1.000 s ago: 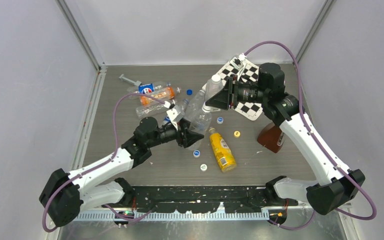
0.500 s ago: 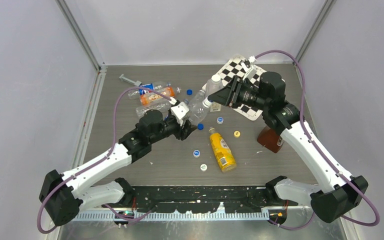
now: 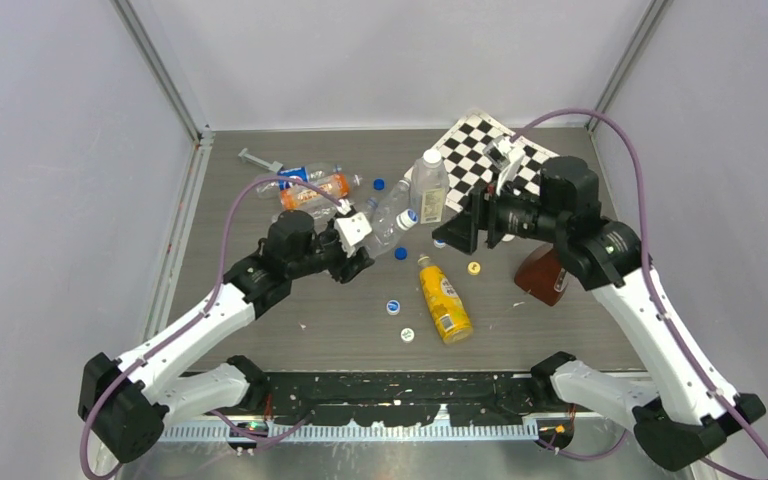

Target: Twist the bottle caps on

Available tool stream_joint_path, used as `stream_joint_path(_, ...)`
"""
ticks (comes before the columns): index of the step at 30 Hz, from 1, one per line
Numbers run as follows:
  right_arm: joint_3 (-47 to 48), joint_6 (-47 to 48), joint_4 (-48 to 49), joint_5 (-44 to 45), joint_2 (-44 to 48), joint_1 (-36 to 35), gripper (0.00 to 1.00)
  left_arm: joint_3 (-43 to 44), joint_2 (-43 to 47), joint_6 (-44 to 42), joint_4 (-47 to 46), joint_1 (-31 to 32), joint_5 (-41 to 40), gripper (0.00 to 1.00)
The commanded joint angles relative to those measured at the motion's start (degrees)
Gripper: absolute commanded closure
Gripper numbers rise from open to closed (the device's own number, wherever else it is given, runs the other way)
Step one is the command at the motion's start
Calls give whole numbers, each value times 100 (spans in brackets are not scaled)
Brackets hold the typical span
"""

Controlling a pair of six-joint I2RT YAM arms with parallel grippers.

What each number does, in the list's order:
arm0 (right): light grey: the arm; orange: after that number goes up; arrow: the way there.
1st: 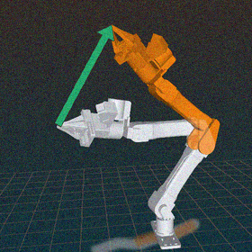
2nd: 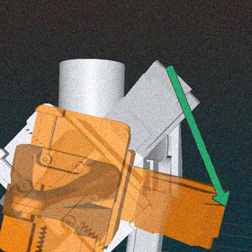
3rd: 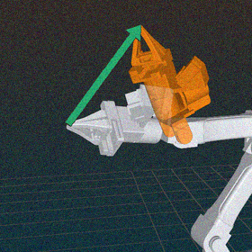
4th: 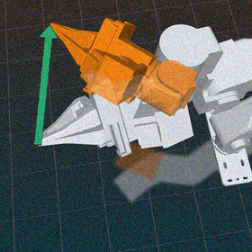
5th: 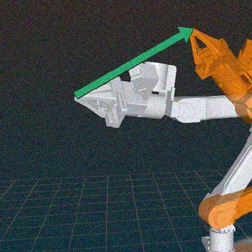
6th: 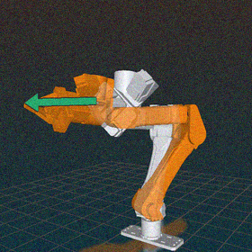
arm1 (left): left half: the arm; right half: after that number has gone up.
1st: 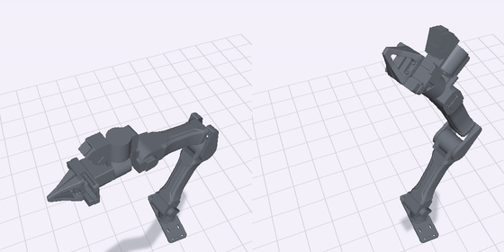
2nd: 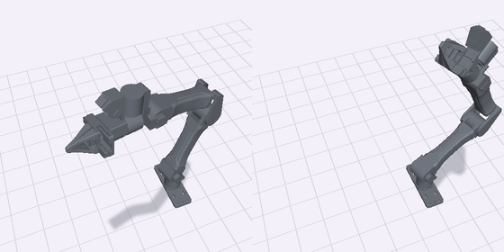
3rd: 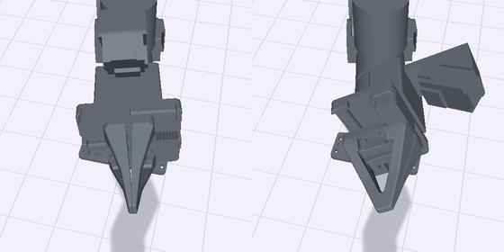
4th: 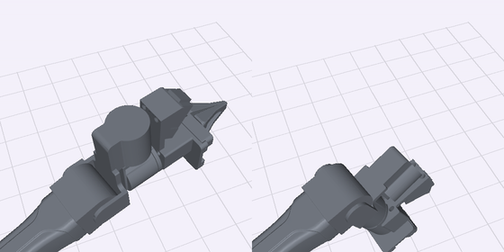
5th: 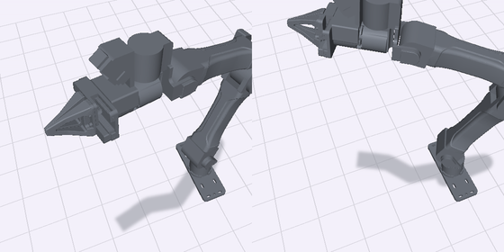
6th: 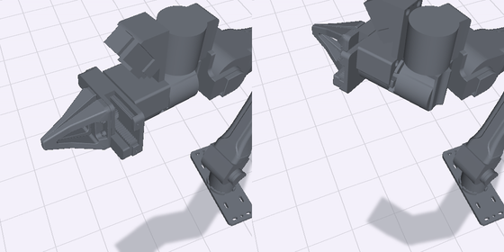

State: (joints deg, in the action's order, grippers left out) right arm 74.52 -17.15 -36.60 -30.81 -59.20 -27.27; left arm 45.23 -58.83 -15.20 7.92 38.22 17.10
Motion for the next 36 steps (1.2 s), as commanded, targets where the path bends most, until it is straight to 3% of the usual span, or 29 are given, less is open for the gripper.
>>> stream_joint_path(1,-138,2338,-393,-458,552,-16,30,381,9,-416,733,-253,1269,100)
stream_joint_path(7,-908,5012,-204,-1158,1076,-16,28,686,-303,-854,1529,-359,2085,100)
stream_joint_path(13,-671,6264,-627,-1993,494,-39,28,671,-437,-1035,1672,-360,2576,100)
stream_joint_path(23,-614,6773,-209,-2004,-41,-365,31,547,-368,-1064,1671,-360,2780,100)
stream_joint_path(36,-365,6883,-368,-2102,-405,-565,44,533,-375,-1073,1710,-360,2754,100)
